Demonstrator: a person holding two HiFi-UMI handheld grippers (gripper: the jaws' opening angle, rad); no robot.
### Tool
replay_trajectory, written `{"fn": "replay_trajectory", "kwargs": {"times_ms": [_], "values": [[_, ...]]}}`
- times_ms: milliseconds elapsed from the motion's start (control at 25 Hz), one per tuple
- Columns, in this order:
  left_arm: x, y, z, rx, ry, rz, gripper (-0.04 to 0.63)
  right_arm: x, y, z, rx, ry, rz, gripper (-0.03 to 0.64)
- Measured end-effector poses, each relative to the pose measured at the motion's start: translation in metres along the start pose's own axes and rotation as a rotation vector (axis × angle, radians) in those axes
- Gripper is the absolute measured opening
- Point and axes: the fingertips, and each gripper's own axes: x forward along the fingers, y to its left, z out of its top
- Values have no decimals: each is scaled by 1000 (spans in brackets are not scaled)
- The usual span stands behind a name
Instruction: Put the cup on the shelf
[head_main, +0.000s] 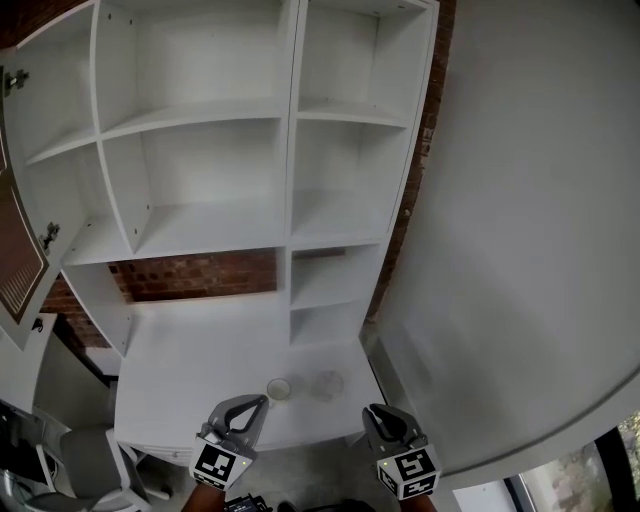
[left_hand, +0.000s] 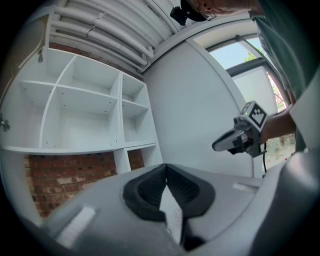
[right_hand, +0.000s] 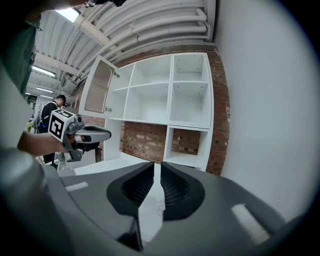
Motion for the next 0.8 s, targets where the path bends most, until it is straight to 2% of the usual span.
{"fn": "replay_trajectory", "kwargs": {"times_ms": [240, 600, 800], "values": [[6, 4, -6, 9, 36, 48, 2, 17, -14, -6, 4, -1, 45, 46], [14, 24, -7, 13, 90, 205, 2, 62, -31, -12, -3, 9, 196, 55], [36, 25, -16, -2, 120, 262, 2, 90, -51, -19, -14, 21, 259, 66]]}}
